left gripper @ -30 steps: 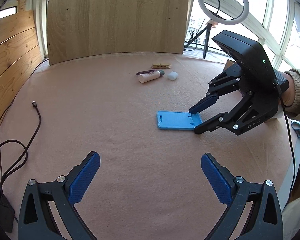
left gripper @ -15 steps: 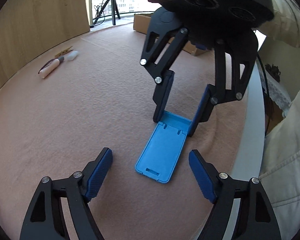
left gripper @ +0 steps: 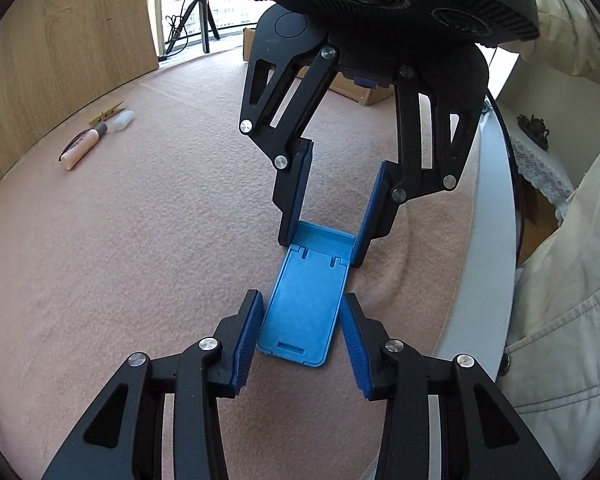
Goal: Organize objects
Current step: 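Grasp the blue phone stand's base with the right gripper while the left gripper grips its other end, then carry the blue phone stand into the box with both grippers and open them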
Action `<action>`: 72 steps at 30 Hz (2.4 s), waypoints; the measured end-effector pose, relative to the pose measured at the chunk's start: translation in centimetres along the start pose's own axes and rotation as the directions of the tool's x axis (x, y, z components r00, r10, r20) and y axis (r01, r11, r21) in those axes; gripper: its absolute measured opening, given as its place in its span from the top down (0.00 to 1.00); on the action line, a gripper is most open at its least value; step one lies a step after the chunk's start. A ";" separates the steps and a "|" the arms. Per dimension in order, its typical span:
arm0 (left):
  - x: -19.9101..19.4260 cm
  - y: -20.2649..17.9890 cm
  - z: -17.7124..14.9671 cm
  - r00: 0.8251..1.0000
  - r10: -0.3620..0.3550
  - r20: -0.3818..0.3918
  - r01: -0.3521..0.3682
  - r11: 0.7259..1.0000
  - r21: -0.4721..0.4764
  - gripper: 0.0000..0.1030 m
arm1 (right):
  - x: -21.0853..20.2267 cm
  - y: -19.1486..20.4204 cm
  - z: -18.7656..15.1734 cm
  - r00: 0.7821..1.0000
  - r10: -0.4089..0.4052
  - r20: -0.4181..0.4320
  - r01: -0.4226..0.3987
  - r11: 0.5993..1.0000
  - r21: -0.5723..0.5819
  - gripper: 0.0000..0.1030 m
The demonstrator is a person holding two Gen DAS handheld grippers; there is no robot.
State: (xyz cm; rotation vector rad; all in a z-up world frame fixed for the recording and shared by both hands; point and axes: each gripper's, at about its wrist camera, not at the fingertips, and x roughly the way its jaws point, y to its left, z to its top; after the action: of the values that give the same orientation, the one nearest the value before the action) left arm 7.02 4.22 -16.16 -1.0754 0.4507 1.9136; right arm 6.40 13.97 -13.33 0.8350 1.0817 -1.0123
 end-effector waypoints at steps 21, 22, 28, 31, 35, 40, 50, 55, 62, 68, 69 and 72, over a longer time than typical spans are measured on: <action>-1.8 -0.8 2.9 0.999 0.043 -0.030 -0.038 0.989 0.144 0.60 | -2.6 -0.6 -2.6 0.996 -0.071 0.048 0.070 0.997 0.023 0.68; -2.1 -1.0 3.3 0.998 0.053 -0.028 -0.048 0.987 0.154 0.60 | -3.0 -0.6 -2.7 0.995 -0.079 0.052 0.078 0.997 0.022 0.68; -3.3 -1.6 6.2 0.996 0.089 -0.018 -0.083 0.973 0.215 0.60 | -5.2 1.1 -1.9 0.986 -0.154 0.070 0.152 0.988 0.032 0.68; -3.5 -2.2 7.8 0.995 0.096 -0.021 -0.087 0.964 0.250 0.59 | -6.2 1.2 -1.8 0.980 -0.187 0.074 0.184 0.982 0.043 0.68; -3.1 -3.2 10.3 0.995 0.098 -0.023 -0.087 0.953 0.291 0.59 | -7.4 1.8 -2.8 0.971 -0.224 0.079 0.219 0.973 0.067 0.68; -1.7 -4.8 14.1 0.997 0.079 -0.017 -0.068 0.935 0.347 0.59 | -9.4 1.9 -5.4 0.958 -0.275 0.079 0.265 0.957 0.117 0.68; 3.9 -8.6 24.3 1.000 0.013 -0.002 -0.010 0.880 0.475 0.59 | -14.3 3.0 -13.8 0.928 -0.372 0.029 0.352 0.898 0.262 0.68; 7.4 -11.1 29.4 1.000 -0.031 -0.001 0.027 0.850 0.526 0.59 | -16.4 4.1 -18.9 0.914 -0.406 -0.012 0.387 0.860 0.332 0.68; 11.1 -13.2 33.6 0.997 -0.077 -0.018 0.073 0.821 0.566 0.59 | -18.1 6.1 -24.6 0.905 -0.423 -0.047 0.404 0.819 0.407 0.68; 12.9 -14.1 34.3 0.999 -0.043 -0.003 0.038 0.829 0.557 0.53 | -17.8 5.9 -26.0 0.902 -0.427 -0.067 0.413 0.808 0.420 0.68; 13.0 -14.0 34.2 1.000 -0.013 0.011 0.005 0.836 0.549 0.37 | -17.5 5.5 -26.2 0.900 -0.429 -0.076 0.418 0.801 0.429 0.68; 12.3 -13.5 33.5 0.997 0.031 0.068 -0.063 0.841 0.538 0.19 | -17.5 5.4 -26.7 0.899 -0.426 -0.099 0.422 0.784 0.456 0.68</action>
State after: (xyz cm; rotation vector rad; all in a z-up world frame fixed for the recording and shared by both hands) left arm -1.83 39.92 -6.17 -0.6354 0.9280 1.6966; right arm 0.98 44.29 -3.46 0.9889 1.0541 -1.7095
